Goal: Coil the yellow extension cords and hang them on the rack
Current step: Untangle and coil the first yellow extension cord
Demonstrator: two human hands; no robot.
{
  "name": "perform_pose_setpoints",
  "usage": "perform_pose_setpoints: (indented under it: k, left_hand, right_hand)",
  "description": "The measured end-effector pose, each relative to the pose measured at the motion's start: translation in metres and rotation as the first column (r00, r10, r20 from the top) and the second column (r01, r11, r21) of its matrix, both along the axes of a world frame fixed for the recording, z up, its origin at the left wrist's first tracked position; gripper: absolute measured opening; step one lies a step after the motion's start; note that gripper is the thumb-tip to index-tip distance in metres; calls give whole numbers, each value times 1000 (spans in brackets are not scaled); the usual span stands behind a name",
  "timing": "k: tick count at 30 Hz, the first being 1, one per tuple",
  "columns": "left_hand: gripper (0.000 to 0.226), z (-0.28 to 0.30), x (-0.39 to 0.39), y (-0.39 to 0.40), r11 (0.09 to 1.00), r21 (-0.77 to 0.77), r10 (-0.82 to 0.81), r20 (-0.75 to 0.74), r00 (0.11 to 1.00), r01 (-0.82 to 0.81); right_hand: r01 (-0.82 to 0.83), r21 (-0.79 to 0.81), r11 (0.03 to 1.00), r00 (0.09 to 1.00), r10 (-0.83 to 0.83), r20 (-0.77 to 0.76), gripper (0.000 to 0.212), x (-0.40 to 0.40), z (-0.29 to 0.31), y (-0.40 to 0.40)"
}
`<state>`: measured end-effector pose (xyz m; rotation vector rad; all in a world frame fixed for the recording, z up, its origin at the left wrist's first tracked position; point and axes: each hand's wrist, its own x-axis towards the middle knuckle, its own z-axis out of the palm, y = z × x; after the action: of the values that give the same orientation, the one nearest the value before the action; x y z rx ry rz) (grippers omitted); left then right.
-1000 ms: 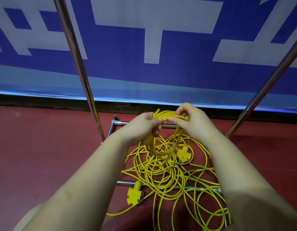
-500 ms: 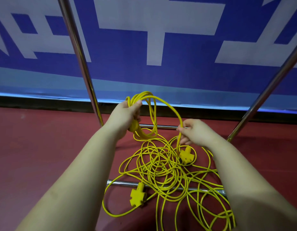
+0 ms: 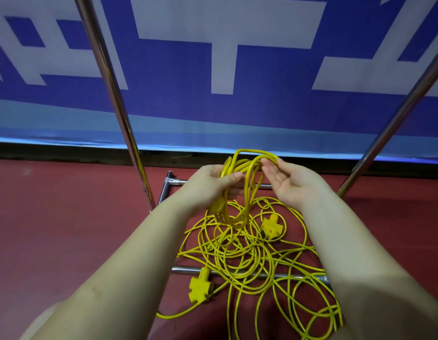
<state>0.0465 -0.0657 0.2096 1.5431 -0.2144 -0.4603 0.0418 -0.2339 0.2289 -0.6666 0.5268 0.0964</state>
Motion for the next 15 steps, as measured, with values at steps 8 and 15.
perform_pose_setpoints:
  k: [8, 15]
  left_hand:
    - [13, 2, -5, -8, 997, -3, 82, -12, 997, -82]
    - [21, 11, 8, 1, 883, -266, 335, -218, 917, -386]
  right_hand:
    - [-12, -112, 994, 995, 24, 101, 22, -1, 1, 6]
    - [-233, -953, -192, 702, 646, -301, 16, -17, -26, 20]
